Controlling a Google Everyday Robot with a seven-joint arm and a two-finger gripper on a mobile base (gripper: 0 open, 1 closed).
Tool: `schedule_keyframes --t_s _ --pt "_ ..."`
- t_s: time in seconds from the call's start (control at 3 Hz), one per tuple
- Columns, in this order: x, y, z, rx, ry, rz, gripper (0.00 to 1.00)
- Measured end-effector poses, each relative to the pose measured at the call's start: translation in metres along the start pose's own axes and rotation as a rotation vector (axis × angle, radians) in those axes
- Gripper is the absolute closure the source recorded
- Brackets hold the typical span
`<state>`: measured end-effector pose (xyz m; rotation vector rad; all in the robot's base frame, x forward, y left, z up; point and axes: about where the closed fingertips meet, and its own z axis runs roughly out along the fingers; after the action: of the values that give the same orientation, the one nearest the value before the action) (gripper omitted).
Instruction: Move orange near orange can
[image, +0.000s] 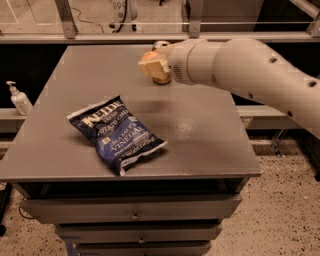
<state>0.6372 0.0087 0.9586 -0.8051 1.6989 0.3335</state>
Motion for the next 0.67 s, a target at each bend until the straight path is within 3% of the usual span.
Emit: schedule_keyframes --t_s 0.33,0.67 --pt "0.026 -0.031 -0.023 0.075 0.034 0.031 1.0" --pt "0.052 -0.052 -0.022 0.099 0.055 0.053 1.0"
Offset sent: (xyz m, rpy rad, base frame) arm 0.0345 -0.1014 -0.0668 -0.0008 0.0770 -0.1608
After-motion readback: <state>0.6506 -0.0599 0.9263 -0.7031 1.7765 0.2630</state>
